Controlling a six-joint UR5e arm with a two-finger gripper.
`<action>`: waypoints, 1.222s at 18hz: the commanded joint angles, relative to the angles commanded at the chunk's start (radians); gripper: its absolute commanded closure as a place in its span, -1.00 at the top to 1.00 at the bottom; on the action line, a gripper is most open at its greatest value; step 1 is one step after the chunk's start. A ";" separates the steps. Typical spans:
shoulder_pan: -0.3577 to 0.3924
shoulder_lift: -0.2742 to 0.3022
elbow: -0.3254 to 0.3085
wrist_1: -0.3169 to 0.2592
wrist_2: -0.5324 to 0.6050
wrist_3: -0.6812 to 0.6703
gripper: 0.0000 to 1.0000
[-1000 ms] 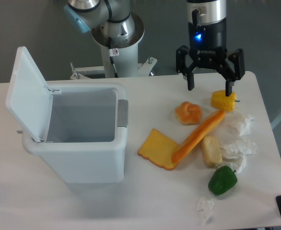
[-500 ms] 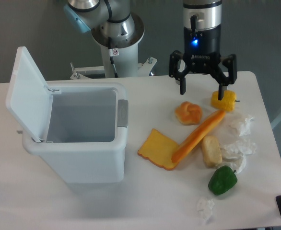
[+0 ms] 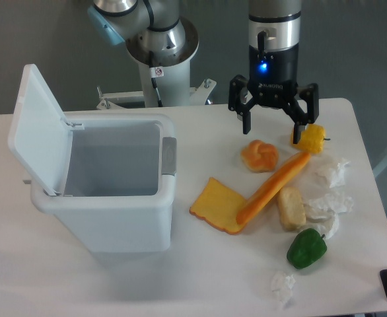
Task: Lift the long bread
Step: 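Lower the open gripper over the middle of the long orange bread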
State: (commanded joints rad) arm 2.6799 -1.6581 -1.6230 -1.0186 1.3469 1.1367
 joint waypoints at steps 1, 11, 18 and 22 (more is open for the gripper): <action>-0.002 -0.011 0.000 -0.003 0.000 0.000 1.00; -0.044 -0.132 0.026 -0.012 -0.077 -0.012 1.00; -0.048 -0.218 0.038 -0.008 -0.142 -0.003 1.00; -0.040 -0.256 0.038 -0.006 -0.150 0.002 1.00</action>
State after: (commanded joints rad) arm 2.6400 -1.9143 -1.5846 -1.0247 1.1965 1.1382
